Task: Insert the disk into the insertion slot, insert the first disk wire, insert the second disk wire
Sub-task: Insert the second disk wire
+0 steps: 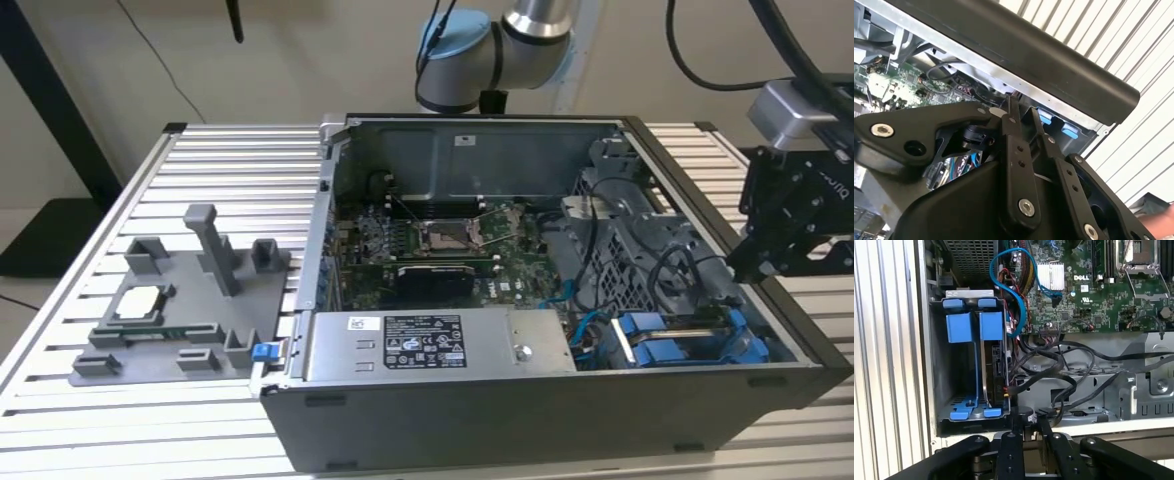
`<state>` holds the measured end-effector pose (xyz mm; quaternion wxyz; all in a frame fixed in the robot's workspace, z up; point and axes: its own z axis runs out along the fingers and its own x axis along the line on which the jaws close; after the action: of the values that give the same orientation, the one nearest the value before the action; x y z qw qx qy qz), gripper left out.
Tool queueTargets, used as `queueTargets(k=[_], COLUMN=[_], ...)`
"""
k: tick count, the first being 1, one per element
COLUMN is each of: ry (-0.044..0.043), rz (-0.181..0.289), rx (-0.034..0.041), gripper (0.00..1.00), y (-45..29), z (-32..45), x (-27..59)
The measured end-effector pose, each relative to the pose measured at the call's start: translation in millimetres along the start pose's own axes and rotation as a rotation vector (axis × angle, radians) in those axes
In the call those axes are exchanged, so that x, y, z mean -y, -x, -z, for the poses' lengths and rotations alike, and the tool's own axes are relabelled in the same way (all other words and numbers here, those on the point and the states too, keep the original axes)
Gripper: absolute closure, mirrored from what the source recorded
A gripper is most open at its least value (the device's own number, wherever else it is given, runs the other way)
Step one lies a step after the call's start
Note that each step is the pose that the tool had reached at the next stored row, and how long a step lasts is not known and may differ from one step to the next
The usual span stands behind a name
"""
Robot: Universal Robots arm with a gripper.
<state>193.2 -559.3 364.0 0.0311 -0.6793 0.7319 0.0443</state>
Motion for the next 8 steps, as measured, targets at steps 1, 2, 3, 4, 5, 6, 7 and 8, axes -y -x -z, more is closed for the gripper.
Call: queueTargets(k=[1, 2, 3, 4, 5, 6, 7, 8], ry=[0.0003, 0.0007, 0.001, 0.0014, 0.0019, 0.0023, 0.003, 0.0039], rz=[0.0, 0.0, 0.0, 0.0, 0.0, 0.0, 0.0, -0.001], rx=[0.0043, 0.0088, 0.0123, 0.0149, 0.0168, 0.0177, 0.0183, 0.0192], gripper=[0.0, 0.0, 0.0, 0.0, 0.0, 0.0, 0.0, 0.0], y=[-0.2, -0.4, -0.8, -1.1, -1.2, -1.1, -1.1, -1.1], z=[-0.5, -0.9, -1.2, -1.5, -1.5, -1.4, -1.4, -1.4], x=[0.7, 1.4, 2.3, 3.1, 3.6, 3.7, 3.8, 4.3])
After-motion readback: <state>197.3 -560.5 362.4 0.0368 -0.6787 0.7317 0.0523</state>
